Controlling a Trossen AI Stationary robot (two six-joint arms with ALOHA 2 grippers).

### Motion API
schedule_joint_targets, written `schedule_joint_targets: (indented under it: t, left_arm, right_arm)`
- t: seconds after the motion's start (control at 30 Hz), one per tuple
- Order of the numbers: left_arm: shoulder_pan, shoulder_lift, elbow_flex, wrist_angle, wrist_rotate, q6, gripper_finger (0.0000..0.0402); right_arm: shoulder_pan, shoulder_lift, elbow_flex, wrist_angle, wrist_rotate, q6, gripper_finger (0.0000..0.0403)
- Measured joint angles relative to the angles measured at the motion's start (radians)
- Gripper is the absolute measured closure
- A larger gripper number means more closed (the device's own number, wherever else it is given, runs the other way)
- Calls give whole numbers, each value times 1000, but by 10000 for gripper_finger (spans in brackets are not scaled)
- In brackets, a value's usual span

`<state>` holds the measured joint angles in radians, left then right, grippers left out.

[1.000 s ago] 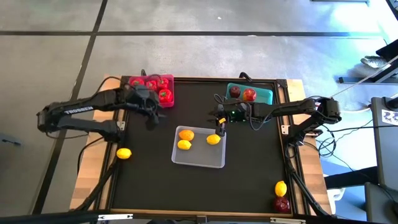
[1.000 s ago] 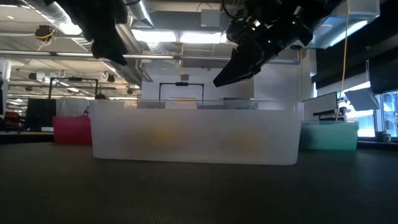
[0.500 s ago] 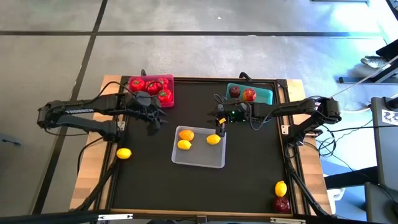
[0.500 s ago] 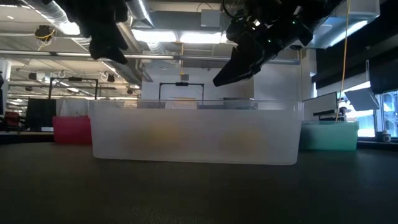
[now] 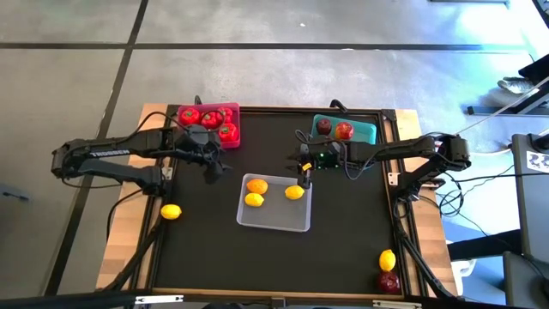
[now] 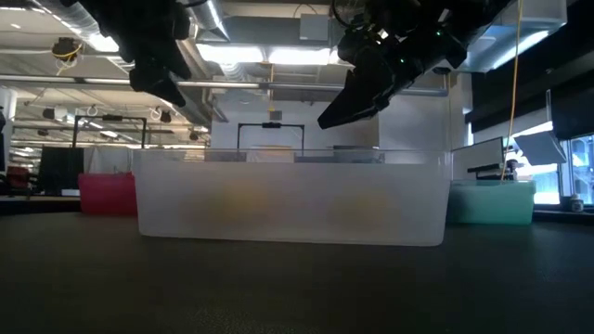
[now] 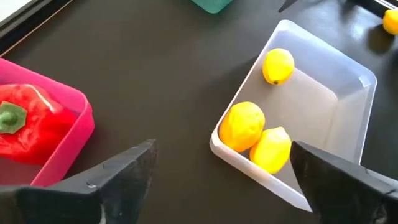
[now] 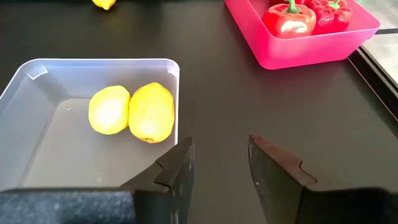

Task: Sort produce into baskets
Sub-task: Put the lemon into the white bin

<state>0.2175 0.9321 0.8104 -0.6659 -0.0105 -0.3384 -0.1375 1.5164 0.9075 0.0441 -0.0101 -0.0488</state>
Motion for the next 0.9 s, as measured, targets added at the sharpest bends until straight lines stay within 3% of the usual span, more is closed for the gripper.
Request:
schedule_joint_targets:
  t: [0.33, 0.63, 0.9]
  left_arm:
    - [-37, 0, 0, 55, 6, -11, 38]
    - [-221, 0, 40, 59, 8, -89, 38]
    - [-388, 0, 44, -16, 5, -290, 38]
  right_arm:
    - [0, 0, 0, 0, 0, 0, 251]
    - [0, 0, 0, 4, 0, 18, 251]
    - [0, 0, 0, 5, 0, 18, 251]
